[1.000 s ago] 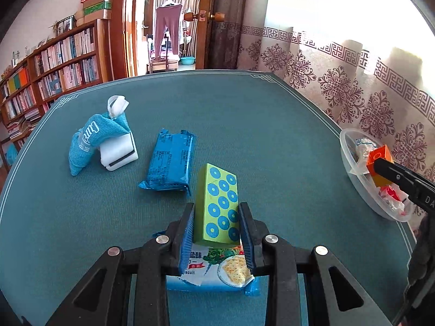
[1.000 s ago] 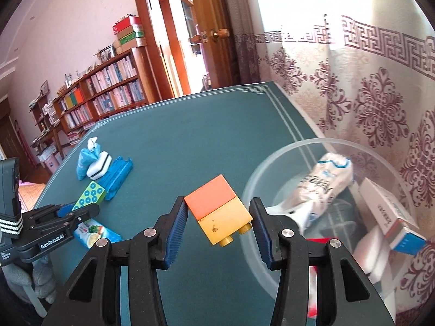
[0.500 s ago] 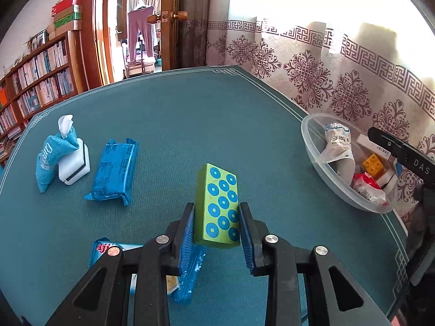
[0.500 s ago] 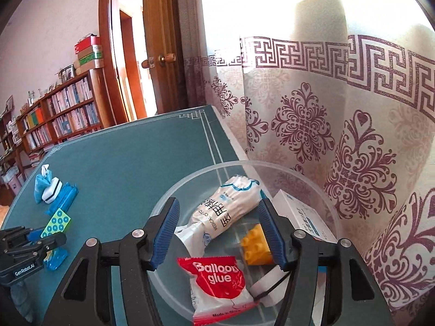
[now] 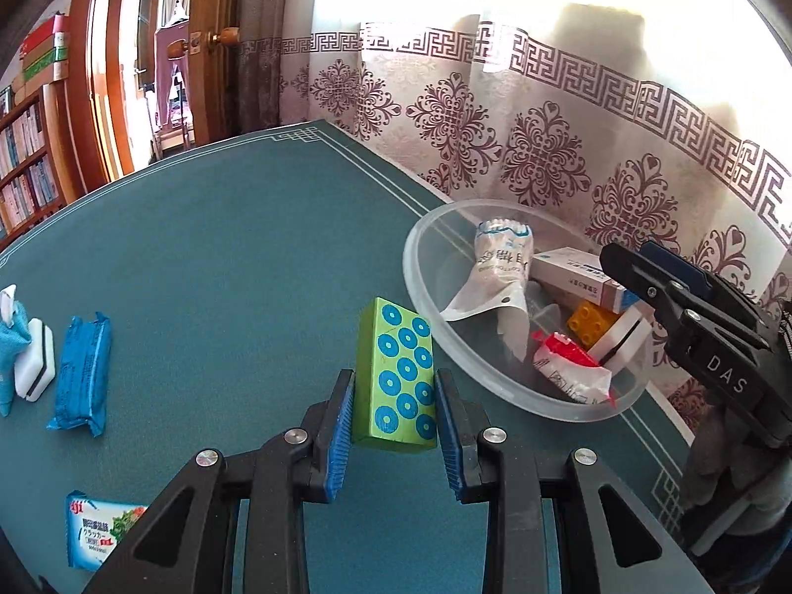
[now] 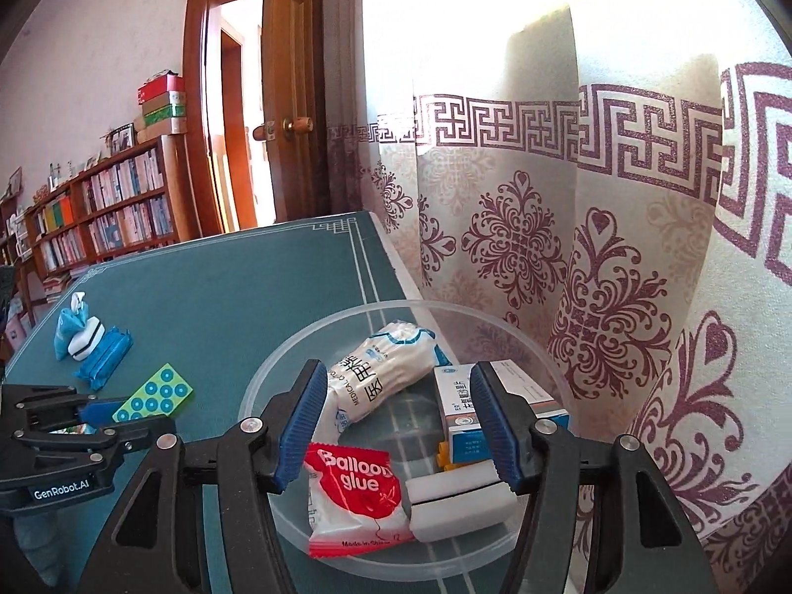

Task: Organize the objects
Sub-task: 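Carry the green dotted block into the bowl and open the left gripper, then withdraw both grippers from the bowl toward the remaining packets, then grasp the cracker packet with the right gripper while the left grasps the blue wrapped packet, then carry the cracker packet and blue packet toward the clear bowl with both grippers, then lower the cracker packet into the bowl with the right gripper while the left lowers the blue packet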

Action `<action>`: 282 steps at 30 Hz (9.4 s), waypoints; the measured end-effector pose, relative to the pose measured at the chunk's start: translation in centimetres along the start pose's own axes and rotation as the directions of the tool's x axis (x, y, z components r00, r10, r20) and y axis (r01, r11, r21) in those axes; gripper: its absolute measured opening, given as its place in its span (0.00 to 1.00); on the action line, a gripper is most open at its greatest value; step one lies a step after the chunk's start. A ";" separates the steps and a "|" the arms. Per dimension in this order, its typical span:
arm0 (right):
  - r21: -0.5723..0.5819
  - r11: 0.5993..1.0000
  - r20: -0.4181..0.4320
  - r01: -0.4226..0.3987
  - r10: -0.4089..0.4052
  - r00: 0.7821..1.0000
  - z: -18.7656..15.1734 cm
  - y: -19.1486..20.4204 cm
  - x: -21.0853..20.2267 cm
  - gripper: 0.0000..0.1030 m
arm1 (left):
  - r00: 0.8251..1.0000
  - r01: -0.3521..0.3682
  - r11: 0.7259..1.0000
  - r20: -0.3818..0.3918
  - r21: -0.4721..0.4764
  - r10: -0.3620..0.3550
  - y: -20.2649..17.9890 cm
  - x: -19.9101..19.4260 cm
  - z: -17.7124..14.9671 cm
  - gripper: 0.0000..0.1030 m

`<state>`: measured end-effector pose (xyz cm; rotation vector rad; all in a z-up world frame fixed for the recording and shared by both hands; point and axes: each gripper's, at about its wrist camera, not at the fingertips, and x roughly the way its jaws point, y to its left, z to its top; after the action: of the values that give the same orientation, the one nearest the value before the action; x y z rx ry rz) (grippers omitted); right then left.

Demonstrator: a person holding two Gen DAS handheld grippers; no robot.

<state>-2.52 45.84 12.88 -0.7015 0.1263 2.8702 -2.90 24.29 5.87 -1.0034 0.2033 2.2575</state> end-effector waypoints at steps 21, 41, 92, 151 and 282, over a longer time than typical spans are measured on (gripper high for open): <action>0.057 0.998 -0.010 -0.022 0.022 1.000 0.1 -1.1 -0.1 0.60 | 0.995 0.090 0.995 0.047 -0.033 -0.088 -1.8 3.2 2.2 0.75; 0.045 0.998 -0.026 -0.042 0.044 0.999 -0.3 -0.3 0.0 0.60 | 0.997 -0.058 0.992 0.040 -0.108 0.063 0.7 1.9 1.1 0.98; -0.175 0.724 -0.360 -0.667 0.584 0.728 -4.4 19.5 3.1 0.61 | 0.933 -0.317 0.887 0.058 -0.336 0.355 16.3 -7.1 -3.0 0.99; -0.237 0.797 -0.427 -0.556 0.429 0.796 -5.1 20.4 5.9 0.43 | 0.912 -0.408 0.884 -0.067 -0.229 0.404 17.8 -1.6 -1.7 0.89; 0.077 0.997 -0.027 -0.002 0.004 1.000 -0.6 -2.6 -0.4 0.45 | 0.987 0.160 0.985 -0.004 -0.070 -0.161 -3.5 5.0 4.1 0.62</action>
<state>-1.43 48.22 12.44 -0.7267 0.2402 2.8419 -5.73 31.06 5.63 -1.0293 0.0460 2.1258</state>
